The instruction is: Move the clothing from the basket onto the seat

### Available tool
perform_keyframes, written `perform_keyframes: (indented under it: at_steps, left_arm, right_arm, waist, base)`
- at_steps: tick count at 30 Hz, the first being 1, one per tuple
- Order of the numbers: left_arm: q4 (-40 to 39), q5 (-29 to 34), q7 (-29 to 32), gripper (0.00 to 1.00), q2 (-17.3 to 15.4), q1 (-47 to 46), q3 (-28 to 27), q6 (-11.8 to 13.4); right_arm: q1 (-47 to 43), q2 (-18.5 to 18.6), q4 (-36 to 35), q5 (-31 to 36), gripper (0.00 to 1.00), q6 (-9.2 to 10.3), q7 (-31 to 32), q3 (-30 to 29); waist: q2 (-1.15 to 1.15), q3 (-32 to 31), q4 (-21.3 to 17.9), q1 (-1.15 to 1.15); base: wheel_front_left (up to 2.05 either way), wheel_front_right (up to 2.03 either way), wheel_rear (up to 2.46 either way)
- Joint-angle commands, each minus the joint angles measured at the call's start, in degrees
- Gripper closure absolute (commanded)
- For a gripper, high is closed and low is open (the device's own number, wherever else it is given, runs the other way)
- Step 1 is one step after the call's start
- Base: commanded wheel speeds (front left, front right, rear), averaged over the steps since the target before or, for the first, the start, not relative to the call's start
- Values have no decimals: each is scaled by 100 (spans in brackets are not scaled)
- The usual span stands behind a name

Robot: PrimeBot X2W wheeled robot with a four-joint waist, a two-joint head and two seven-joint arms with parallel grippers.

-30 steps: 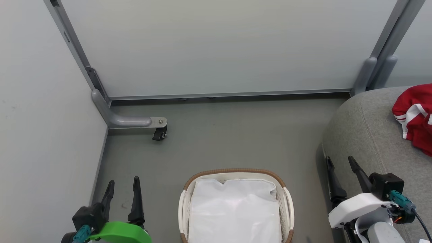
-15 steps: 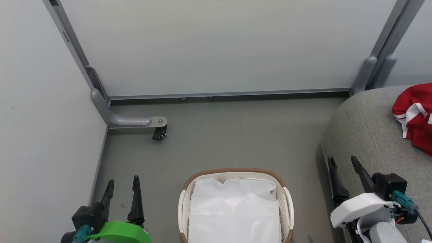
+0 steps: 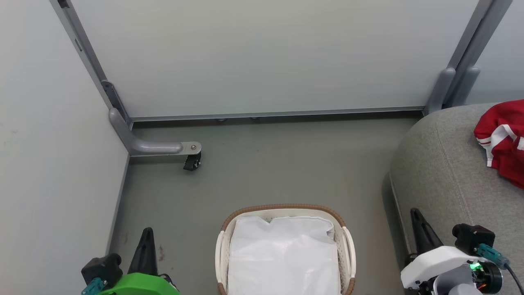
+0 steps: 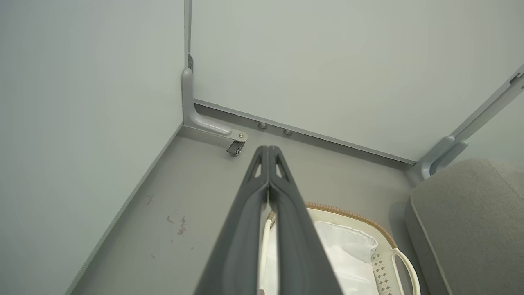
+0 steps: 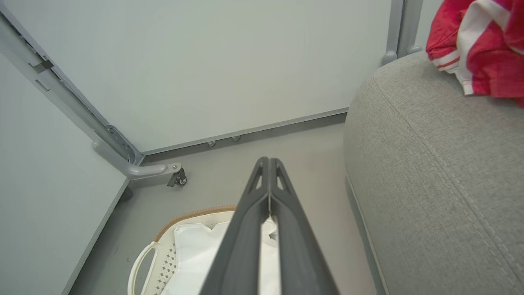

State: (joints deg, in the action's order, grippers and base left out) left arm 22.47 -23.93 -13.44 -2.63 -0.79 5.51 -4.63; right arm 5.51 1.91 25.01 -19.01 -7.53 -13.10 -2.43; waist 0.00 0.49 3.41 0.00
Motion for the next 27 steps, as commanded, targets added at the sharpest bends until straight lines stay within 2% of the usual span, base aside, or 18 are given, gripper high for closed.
perform_keyframes:
  at_steps: [1, 27]
  left_arm:
    - [-125, -266, 61, 100, -8, -84, -67, -29]
    - [-375, -2412, 690, 100, -16, -258, -441, -116]
  right_arm:
    - [95, 34, -136, -284, 100, 0, 61, -32]
    - [82, 61, -482, -2586, 100, 2, 666, -143]
  waist:
    - [0, 0, -5, 0]
    - [0, -7, -78, 0]
  base:
    - [0, 0, 0]
    - [0, 0, 0]
